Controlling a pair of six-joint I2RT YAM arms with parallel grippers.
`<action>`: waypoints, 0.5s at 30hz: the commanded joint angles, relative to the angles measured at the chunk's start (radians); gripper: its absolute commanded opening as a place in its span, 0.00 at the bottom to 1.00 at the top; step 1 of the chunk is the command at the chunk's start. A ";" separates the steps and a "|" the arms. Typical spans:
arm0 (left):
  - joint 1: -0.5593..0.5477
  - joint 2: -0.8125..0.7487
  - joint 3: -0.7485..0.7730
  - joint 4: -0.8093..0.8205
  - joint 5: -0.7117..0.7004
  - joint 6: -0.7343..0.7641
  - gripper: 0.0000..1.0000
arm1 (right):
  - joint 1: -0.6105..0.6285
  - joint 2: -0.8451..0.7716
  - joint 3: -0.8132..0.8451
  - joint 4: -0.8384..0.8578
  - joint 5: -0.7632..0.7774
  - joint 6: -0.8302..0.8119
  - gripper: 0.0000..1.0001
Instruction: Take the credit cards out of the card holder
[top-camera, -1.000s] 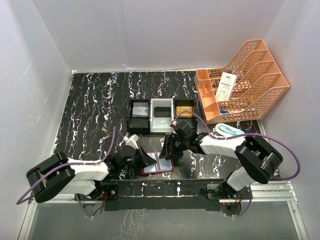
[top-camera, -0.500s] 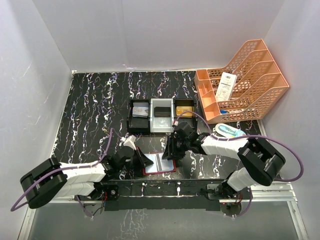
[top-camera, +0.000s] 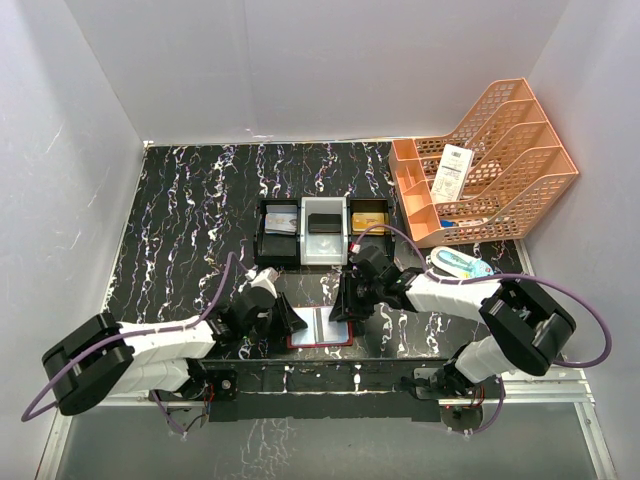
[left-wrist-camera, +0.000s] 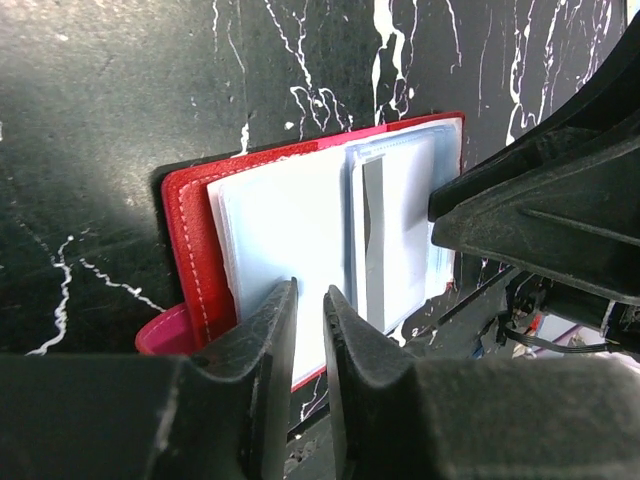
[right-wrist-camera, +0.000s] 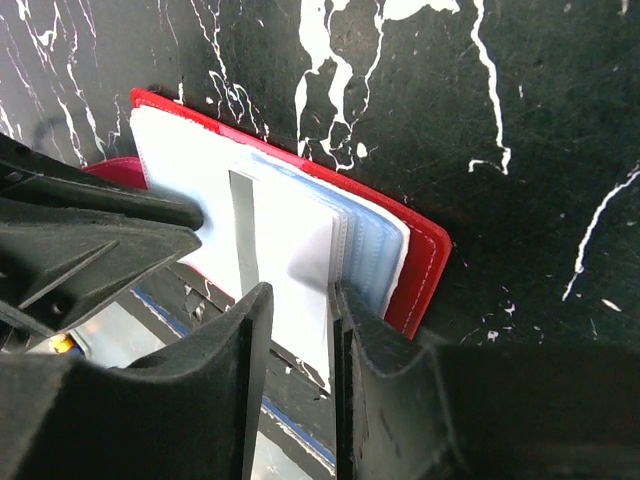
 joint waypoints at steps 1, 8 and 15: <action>0.004 0.064 -0.006 -0.006 0.021 0.022 0.16 | 0.000 -0.044 -0.032 0.111 -0.045 0.041 0.26; 0.004 0.106 -0.029 0.044 0.029 -0.003 0.09 | 0.029 -0.019 -0.013 0.108 -0.048 0.062 0.24; 0.003 0.107 -0.040 0.051 0.029 -0.015 0.07 | 0.043 -0.014 -0.009 0.129 -0.020 0.093 0.27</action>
